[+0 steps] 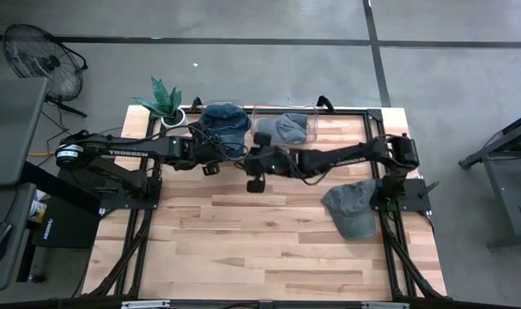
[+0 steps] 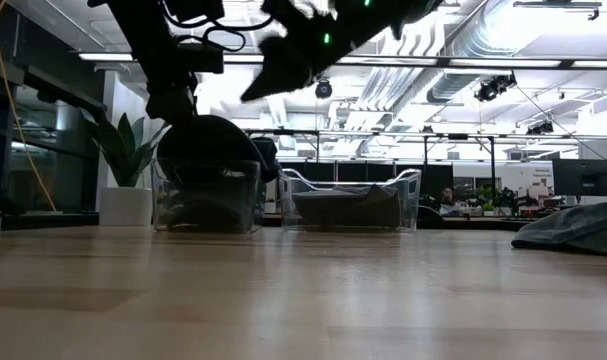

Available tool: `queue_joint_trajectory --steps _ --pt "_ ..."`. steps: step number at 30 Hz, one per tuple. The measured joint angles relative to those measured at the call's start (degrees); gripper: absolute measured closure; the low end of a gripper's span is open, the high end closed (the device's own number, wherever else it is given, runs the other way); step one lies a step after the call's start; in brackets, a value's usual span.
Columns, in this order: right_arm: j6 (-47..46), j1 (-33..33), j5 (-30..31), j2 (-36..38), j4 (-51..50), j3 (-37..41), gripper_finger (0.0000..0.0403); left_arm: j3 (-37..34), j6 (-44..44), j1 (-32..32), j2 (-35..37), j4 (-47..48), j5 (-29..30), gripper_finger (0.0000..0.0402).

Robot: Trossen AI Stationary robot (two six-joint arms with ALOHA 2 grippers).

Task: Pick & Place hat
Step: Put the blue cap into the left transparent bin

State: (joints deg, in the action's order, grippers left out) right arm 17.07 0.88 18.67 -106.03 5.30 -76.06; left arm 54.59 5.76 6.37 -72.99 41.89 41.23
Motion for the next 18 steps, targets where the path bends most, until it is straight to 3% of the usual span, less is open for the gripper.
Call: queue_joint_trajectory --steps 4,11,14,18 --pt "2.74 2.29 -3.89 -2.97 1.90 0.03 0.0296 0.00 0.00 0.00 0.00 0.10 0.02 0.0184" --pt "4.86 2.87 -2.57 -5.67 7.65 0.05 0.0306 0.00 0.00 0.00 0.02 0.13 0.02 0.0184" --pt "4.98 3.15 -3.43 -5.67 8.14 0.05 0.0331 0.00 0.00 0.00 0.02 0.13 0.04 0.0184" --pt "4.45 4.09 -9.16 -5.67 7.39 0.05 0.0387 0.00 -0.02 0.00 0.02 0.15 0.08 0.0184"
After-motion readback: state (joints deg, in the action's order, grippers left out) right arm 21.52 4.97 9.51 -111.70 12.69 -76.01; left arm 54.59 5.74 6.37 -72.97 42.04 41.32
